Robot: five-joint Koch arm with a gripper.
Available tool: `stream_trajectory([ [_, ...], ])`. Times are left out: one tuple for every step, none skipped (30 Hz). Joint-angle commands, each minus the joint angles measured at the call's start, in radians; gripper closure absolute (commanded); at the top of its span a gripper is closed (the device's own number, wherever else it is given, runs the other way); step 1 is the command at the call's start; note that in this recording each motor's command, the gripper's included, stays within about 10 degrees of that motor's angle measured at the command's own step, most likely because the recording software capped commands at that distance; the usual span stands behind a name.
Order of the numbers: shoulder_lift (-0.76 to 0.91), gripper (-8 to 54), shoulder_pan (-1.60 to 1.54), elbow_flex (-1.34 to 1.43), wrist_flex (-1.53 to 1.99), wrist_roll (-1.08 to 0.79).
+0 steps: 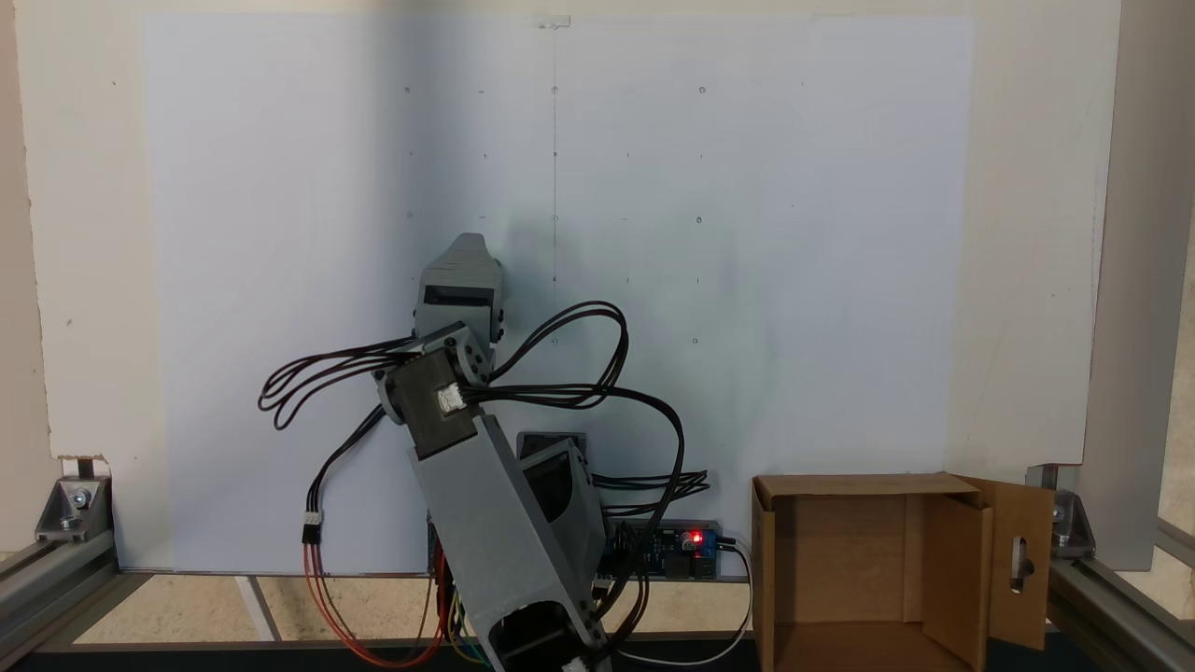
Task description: Grasp a green dice and put it in the bin.
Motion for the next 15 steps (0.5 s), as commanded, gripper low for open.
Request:
stream_trajectory([
  [-0.025, 2.4, 0.008, -0.020, -0.026, 0.060],
  [-0.034, 2.4, 0.008, -0.020, -0.028, 0.060],
  [-0.055, 2.5, 0.006, -0.020, -0.032, 0.060],
  [-0.074, 2.5, 0.005, -0.020, -0.040, 0.060],
  [-0.091, 2.5, 0.005, -0.020, -0.048, 0.060],
  [-0.106, 2.5, 0.005, -0.020, -0.052, 0.060],
  [-0.114, 2.5, 0.003, -0.020, -0.054, 0.060],
  [-0.124, 2.5, 0.002, -0.020, -0.057, 0.060],
  [-0.130, 2.5, 0.002, -0.020, -0.061, 0.060],
  [-0.138, 2.5, 0.000, -0.020, -0.064, 0.060],
  [-0.144, 2.5, 0.000, -0.020, -0.072, 0.060],
  [-0.158, 2.5, 0.000, -0.020, -0.077, 0.060],
  [-0.164, 2.5, 0.000, -0.020, -0.080, 0.060],
  [-0.173, 2.6, 0.000, -0.020, -0.081, 0.060],
  [-0.184, 2.6, -0.003, -0.020, -0.083, 0.060],
])
